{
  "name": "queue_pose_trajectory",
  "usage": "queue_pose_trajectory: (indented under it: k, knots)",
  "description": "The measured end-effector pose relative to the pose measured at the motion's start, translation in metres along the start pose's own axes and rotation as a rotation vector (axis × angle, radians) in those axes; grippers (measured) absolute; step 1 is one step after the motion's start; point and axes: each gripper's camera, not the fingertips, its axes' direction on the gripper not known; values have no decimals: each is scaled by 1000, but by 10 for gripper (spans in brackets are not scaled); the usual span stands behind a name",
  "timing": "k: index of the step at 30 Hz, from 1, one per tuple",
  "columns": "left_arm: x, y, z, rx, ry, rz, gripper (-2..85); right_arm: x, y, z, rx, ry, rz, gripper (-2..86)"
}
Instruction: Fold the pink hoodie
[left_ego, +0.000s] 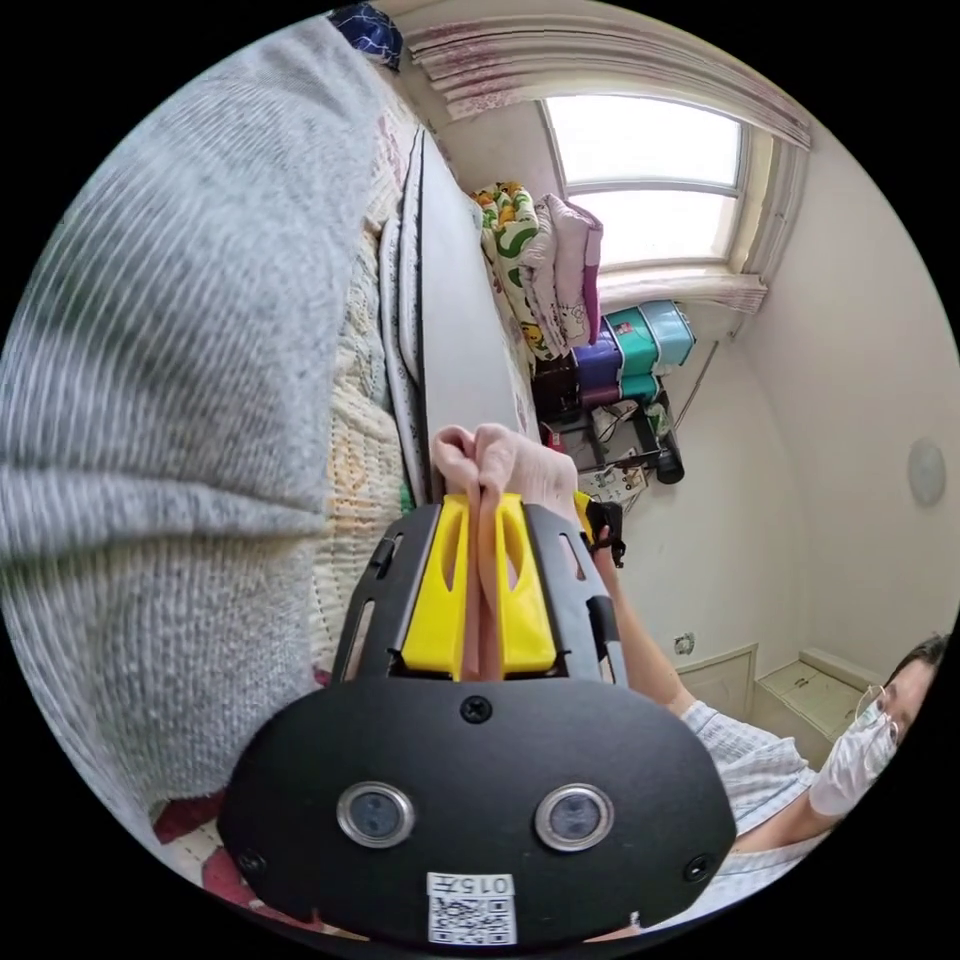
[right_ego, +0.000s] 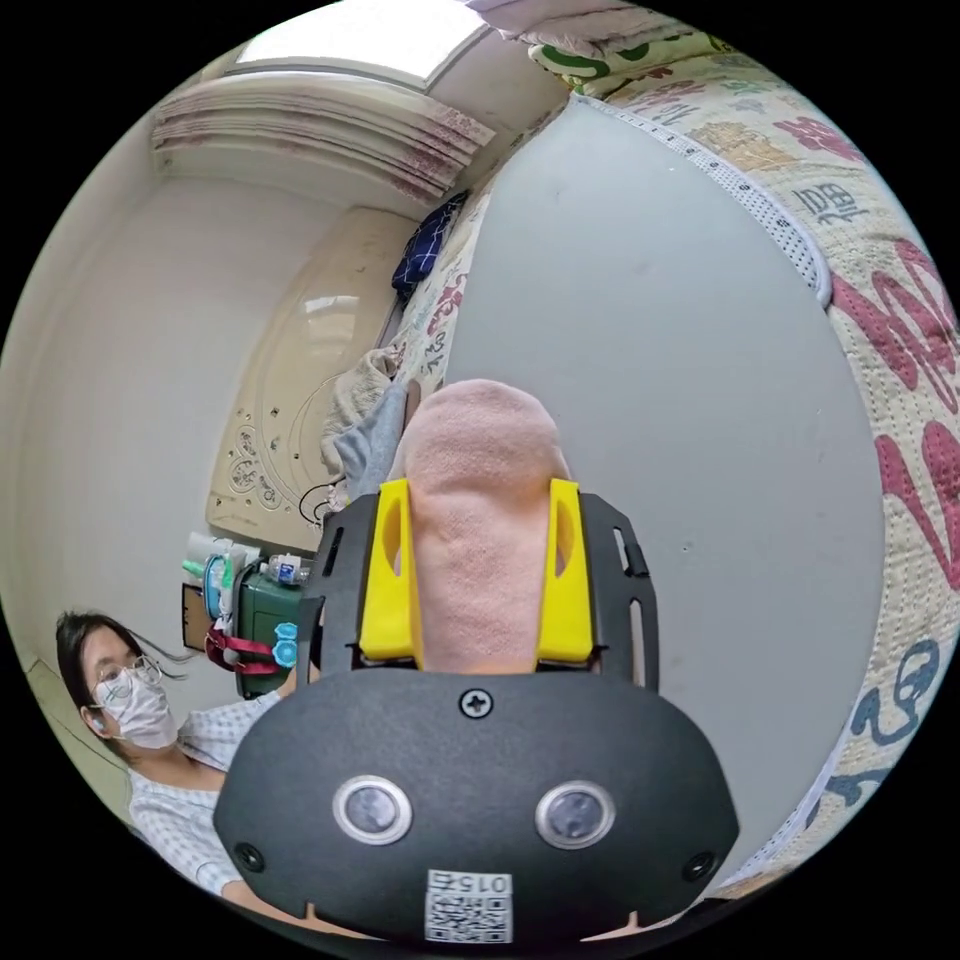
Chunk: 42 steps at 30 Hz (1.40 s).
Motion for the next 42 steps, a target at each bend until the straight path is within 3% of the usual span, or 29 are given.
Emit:
queue_pose_trajectory:
  k: [6, 9, 17, 24, 27, 32, 36, 39, 42]
  knots:
    - [45, -11, -15, 15, -44, 81, 21, -47, 53, -18, 31, 47, -33, 118]
    - [96, -2, -28, 53, 8, 171, 14, -67, 110, -52, 142, -38, -66, 94]
    - [330, 54, -39, 51, 219, 553, 8, -117, 299, -176, 501, -361, -272, 83]
    - [558, 89, 28, -25, 313, 839, 9, -144, 423, -287, 812, -434, -386, 82]
    - [632, 93, 80, -54, 407, 894, 9, -168, 466, -348, 918, -356, -473, 82]
    - [726, 72, 208, -136, 539, 925, 12, -210, 511, -449, 1050, -46, -582, 84]
    - [753, 34, 340, -197, 568, 843, 18, -189, 486, -492, 1109, 132, -475, 85]
    - [746, -7, 471, -181, 405, 744, 25, -140, 424, -510, 1086, 334, -303, 91]
    - [716, -27, 603, -187, 65, 694, 35, -54, 344, -497, 1031, 518, 12, 97]
